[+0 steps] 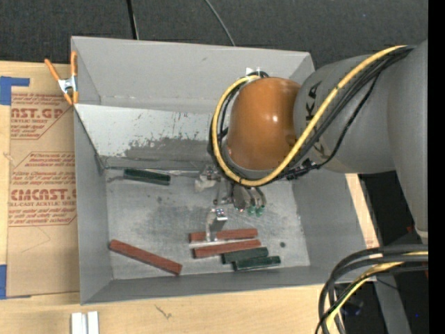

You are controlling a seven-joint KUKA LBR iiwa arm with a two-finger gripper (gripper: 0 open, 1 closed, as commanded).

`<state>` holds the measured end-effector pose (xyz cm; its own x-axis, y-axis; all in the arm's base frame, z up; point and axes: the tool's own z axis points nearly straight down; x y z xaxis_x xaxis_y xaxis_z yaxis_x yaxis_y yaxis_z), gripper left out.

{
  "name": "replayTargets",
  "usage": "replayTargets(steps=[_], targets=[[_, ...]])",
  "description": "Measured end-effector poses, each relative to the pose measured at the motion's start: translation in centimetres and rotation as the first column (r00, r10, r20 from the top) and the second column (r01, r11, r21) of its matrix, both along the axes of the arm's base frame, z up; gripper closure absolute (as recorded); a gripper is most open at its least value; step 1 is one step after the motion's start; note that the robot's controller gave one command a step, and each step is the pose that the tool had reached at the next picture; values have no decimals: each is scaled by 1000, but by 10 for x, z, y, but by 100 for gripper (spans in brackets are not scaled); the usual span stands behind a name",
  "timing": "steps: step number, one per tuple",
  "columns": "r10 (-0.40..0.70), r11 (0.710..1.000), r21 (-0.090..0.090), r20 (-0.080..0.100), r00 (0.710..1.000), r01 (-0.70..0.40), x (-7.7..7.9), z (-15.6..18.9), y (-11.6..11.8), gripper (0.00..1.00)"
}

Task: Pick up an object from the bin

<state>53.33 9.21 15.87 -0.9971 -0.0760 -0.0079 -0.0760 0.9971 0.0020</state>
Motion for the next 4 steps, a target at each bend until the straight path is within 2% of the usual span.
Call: replayTargets(steps=[1, 2, 3, 4], targets=[[168, 986, -3, -3, 986, -168, -14, -59, -4, 0], [172, 985, 0, 17, 985, -172, -9, -82, -41, 100], [172, 985, 0, 17, 985, -172, -9, -82, -41, 100], [218, 976, -3, 0, 976, -218, 5, 70, -25, 100]])
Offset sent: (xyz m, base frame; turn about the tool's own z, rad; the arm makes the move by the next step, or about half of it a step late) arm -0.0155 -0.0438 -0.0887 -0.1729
